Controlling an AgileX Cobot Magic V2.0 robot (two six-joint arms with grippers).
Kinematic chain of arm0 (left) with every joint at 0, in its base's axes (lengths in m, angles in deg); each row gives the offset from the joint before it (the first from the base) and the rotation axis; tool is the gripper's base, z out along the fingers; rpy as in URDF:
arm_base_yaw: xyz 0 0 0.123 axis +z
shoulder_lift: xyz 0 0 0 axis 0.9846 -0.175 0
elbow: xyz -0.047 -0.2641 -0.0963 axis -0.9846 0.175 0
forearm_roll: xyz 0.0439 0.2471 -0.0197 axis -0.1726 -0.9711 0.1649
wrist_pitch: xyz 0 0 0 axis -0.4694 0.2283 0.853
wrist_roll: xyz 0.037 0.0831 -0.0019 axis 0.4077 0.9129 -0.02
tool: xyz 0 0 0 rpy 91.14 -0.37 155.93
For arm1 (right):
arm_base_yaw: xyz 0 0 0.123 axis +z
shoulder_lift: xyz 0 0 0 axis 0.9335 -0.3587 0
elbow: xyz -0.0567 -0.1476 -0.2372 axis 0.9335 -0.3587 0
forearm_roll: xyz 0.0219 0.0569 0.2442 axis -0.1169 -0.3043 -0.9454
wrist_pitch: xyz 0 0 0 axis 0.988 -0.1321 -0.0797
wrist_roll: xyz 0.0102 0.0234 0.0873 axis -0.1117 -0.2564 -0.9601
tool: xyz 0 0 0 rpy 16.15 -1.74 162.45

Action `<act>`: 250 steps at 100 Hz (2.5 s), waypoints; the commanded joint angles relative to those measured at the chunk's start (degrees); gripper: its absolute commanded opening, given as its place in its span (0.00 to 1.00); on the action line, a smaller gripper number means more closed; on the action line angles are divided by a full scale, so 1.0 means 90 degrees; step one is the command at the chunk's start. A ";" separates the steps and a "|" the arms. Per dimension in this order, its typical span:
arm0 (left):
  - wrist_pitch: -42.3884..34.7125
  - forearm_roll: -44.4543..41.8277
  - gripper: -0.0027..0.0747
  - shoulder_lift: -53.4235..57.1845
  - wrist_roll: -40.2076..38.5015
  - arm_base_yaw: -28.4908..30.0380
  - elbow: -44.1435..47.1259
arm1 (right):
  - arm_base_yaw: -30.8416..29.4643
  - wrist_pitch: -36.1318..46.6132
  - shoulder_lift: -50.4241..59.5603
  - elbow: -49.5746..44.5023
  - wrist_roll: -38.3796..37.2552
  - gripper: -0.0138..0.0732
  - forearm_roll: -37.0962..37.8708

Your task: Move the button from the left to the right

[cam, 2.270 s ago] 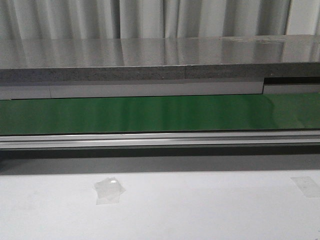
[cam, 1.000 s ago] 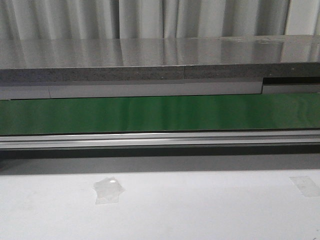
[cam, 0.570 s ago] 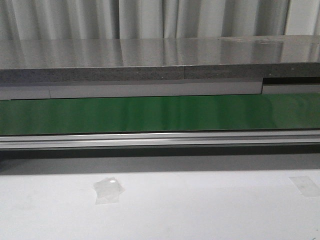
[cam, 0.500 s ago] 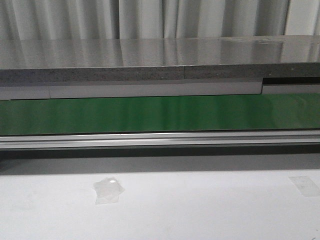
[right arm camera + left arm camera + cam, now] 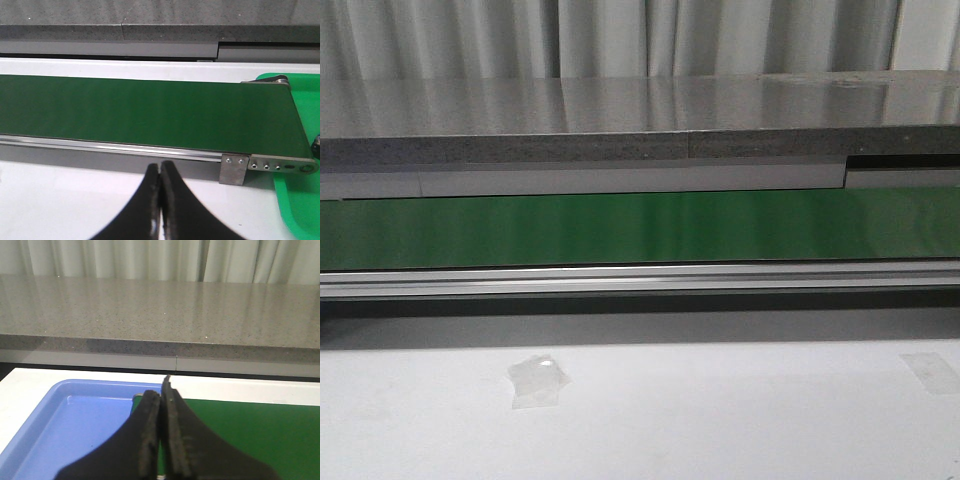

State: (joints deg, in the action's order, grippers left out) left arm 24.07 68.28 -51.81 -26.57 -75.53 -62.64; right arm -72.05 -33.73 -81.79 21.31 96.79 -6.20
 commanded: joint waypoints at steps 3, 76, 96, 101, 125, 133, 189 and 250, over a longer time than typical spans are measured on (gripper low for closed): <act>-0.0497 0.0067 0.01 -0.0032 0.0000 -0.0018 -0.0198 | 0.0015 0.0414 -0.0032 0.0162 0.0062 0.08 -0.0120; -0.0497 0.0067 0.01 -0.0032 0.0000 -0.0018 -0.0198 | 0.0144 0.1048 0.0108 -0.0210 0.0016 0.08 0.0044; -0.0497 0.0067 0.01 -0.0032 0.0000 -0.0018 -0.0198 | 0.0659 0.1778 0.0871 -0.0970 -0.1318 0.08 0.1375; -0.0497 0.0067 0.01 -0.0032 0.0000 -0.0018 -0.0198 | 0.0753 0.1890 0.1085 -0.1161 -0.1679 0.08 0.1646; -0.0497 0.0067 0.01 -0.0032 0.0000 -0.0018 -0.0198 | 0.0821 0.2453 0.2075 -0.2114 -0.2133 0.08 0.2011; -0.0497 0.0067 0.01 -0.0032 0.0000 -0.0018 -0.0198 | 0.0821 0.2675 0.2154 -0.2376 -0.2133 0.08 0.2011; -0.0497 0.0067 0.01 -0.0032 0.0000 -0.0018 -0.0198 | 0.0821 0.3020 0.2154 -0.2655 -0.2138 0.08 0.2020; -0.0497 0.0067 0.01 -0.0032 0.0000 -0.0018 -0.0198 | 0.0821 0.3020 0.2154 -0.2655 -0.2138 0.08 0.2020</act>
State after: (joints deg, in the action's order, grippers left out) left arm 24.07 68.28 -51.81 -26.57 -75.53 -62.64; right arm -64.86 -11.44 -63.51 -3.50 77.48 11.32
